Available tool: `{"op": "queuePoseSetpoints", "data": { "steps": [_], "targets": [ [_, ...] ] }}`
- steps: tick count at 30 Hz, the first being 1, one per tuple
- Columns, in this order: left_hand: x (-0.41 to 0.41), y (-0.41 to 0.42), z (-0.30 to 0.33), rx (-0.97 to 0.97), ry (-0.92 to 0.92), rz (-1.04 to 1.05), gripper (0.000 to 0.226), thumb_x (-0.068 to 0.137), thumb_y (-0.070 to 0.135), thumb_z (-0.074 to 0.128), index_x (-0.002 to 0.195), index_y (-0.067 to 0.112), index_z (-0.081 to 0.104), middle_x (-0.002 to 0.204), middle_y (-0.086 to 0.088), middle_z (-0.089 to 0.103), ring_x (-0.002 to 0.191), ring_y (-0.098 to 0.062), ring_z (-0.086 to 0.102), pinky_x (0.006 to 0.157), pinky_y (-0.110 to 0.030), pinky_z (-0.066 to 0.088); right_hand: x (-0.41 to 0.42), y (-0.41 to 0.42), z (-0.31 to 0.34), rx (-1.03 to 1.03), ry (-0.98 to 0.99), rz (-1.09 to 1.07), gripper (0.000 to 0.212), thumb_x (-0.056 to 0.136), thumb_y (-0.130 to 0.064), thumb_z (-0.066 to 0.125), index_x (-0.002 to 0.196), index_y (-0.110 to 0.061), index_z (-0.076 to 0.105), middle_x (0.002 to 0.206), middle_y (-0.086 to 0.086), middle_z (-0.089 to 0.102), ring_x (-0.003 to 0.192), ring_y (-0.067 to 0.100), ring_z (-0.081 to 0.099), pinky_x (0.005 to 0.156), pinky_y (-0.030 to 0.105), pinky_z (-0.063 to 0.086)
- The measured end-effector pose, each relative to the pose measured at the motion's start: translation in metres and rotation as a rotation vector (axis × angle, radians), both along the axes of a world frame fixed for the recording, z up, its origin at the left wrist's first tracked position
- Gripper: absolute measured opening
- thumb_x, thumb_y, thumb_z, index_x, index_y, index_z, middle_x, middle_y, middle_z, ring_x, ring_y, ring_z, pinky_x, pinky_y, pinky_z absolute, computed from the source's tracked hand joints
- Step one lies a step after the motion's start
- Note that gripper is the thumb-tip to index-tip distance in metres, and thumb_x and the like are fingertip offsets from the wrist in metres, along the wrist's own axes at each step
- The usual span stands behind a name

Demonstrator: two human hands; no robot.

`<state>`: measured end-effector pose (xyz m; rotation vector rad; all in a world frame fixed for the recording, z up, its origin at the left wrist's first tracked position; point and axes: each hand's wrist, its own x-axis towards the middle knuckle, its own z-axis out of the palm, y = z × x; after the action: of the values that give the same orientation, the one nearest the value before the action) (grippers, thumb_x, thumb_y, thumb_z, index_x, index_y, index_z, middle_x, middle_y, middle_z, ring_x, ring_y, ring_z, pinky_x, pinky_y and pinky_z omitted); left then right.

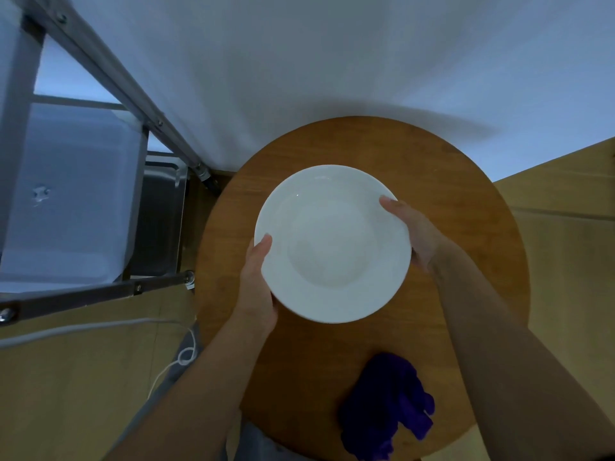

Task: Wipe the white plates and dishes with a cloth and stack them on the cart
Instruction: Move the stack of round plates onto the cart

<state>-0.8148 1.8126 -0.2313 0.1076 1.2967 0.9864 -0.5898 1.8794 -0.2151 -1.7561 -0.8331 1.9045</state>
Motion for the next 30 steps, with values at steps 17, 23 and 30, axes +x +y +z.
{"op": "queuePoseSetpoints", "data": {
  "steps": [17, 23, 30],
  "targets": [
    [-0.025, 0.01, 0.005, -0.009, 0.009, -0.101, 0.011, 0.09, 0.037, 0.051, 0.092, 0.034, 0.062, 0.078, 0.011, 0.074, 0.069, -0.012, 0.071, 0.05, -0.028, 0.055, -0.031, -0.054, 0.0, 0.04, 0.173, -0.386, 0.046, 0.093, -0.059, 0.032, 0.105, -0.035, 0.07, 0.111, 0.002, 0.07, 0.102, 0.026, 0.066, 0.082, 0.047, 0.053],
    [-0.053, 0.0, 0.062, 0.068, 0.079, -0.125, 0.006, 0.09, 0.037, 0.051, 0.094, 0.037, 0.055, 0.085, 0.009, 0.07, 0.077, -0.017, 0.068, 0.044, -0.021, 0.051, -0.062, -0.069, 0.055, 0.121, 0.184, -0.493, 0.041, 0.094, -0.052, 0.038, 0.09, -0.034, 0.075, 0.1, 0.002, 0.073, 0.089, 0.023, 0.07, 0.065, 0.038, 0.057],
    [-0.124, -0.025, 0.166, 0.262, 0.084, -0.092, 0.016, 0.092, 0.038, 0.044, 0.089, 0.031, 0.058, 0.064, 0.015, 0.07, 0.068, -0.011, 0.066, 0.049, -0.021, 0.05, -0.135, -0.086, 0.166, 0.274, 0.231, -0.466, 0.042, 0.096, -0.043, 0.041, 0.078, -0.033, 0.077, 0.088, -0.003, 0.075, 0.076, 0.018, 0.072, 0.054, 0.032, 0.055]
  ]
}}
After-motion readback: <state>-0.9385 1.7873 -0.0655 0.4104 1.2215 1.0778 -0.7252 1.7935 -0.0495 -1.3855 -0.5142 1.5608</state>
